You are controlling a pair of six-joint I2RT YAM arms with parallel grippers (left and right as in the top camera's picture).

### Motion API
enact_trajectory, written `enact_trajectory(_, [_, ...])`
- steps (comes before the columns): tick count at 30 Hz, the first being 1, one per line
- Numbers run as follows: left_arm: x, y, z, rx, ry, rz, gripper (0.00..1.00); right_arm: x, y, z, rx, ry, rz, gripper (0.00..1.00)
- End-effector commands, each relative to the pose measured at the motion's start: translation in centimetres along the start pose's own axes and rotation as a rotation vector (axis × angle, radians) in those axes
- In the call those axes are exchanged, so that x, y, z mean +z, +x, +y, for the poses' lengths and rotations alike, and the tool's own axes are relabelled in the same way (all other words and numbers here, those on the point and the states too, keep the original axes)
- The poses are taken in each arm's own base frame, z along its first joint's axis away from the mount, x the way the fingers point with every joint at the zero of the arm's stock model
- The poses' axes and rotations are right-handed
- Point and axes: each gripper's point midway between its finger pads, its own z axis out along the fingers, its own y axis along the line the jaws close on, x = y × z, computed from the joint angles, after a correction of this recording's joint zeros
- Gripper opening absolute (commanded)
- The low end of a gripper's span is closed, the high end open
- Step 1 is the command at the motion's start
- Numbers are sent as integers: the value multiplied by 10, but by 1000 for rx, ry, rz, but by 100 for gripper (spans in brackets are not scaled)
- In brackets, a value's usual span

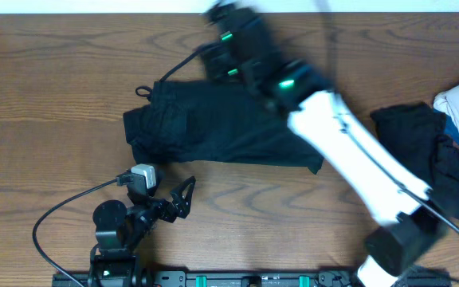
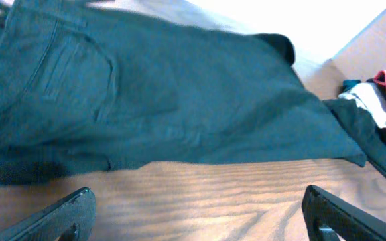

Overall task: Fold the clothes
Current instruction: 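Lay the trousers flat on the table center with the right gripper, then move the left gripper to the trousers' waistband and grasp it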

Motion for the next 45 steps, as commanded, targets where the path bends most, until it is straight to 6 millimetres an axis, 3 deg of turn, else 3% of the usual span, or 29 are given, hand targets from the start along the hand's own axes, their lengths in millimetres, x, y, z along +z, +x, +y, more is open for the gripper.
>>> enact_trajectory(1, [-1, -6, -5, 10, 16, -5, 98, -35, -5, -52, -8, 127, 29, 61])
enact_trajectory(7, [6, -1, 7, -12, -27, 26, 98, -70, 55, -126, 169, 273, 304, 65])
enact_trajectory(12, [17, -10, 10, 0, -14, 7, 98, -89, 84, -156, 277, 353, 425, 67])
enact_trajectory(18, [36, -2, 20, -48, -14, 50, 98, -92, 90, -156, 295, 337, 452, 68])
enact_trajectory(22, [50, 3, 31, -92, -36, 112, 98, -92, 95, -142, 319, 262, 485, 75])
enact_trajectory(29, [71, -22, 35, -94, -39, 117, 98, -97, 106, -138, 329, 255, 538, 76])
enact_trajectory(33, [73, -39, 34, -78, -37, 86, 98, -98, 106, -141, 322, 271, 537, 78])
enact_trajectory(35, [71, -38, 44, -96, -80, 89, 98, -98, 106, -145, 316, 290, 534, 82])
enact_trajectory(37, [67, -36, 51, -118, -104, 98, 98, -99, 106, -145, 316, 292, 535, 97])
enact_trajectory(38, [65, -35, 51, -126, -102, 103, 98, -99, 106, -145, 316, 291, 535, 99])
enact_trajectory(41, [64, -29, 47, -144, -77, 131, 98, -99, 107, -145, 316, 294, 538, 99])
enact_trajectory(45, [65, -39, 38, -194, -37, 116, 98, -98, 104, -148, 311, 305, 524, 99])
